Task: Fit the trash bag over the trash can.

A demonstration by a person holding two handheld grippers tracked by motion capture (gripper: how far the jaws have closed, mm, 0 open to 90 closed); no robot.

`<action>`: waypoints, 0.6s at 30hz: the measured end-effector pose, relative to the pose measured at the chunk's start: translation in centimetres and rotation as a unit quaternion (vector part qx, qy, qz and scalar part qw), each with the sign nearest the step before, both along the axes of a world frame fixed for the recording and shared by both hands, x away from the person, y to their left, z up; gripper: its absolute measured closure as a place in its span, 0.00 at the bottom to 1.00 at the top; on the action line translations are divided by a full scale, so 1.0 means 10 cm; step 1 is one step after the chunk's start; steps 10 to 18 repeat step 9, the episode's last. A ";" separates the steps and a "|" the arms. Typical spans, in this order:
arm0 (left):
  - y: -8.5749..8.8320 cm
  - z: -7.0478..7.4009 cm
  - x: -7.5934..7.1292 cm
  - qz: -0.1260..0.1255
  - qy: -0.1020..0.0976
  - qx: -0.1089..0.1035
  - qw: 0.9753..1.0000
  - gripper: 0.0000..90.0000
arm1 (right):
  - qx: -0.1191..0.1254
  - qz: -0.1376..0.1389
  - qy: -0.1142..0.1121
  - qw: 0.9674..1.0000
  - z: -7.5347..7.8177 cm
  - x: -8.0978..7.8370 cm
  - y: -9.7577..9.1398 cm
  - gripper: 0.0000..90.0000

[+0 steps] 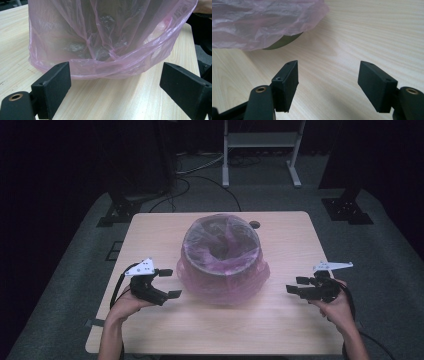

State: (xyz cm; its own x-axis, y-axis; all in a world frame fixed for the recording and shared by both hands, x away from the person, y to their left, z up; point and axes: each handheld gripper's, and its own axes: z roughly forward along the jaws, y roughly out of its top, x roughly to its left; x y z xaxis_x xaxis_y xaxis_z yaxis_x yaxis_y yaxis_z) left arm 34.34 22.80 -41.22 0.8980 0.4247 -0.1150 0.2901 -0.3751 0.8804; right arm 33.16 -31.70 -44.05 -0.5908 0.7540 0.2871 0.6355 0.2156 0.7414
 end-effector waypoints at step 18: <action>0.01 -0.01 0.00 0.000 0.002 -0.001 1.000 0.10 | 0.003 -0.007 -0.002 1.000 -0.08 -0.12 -0.04 0.35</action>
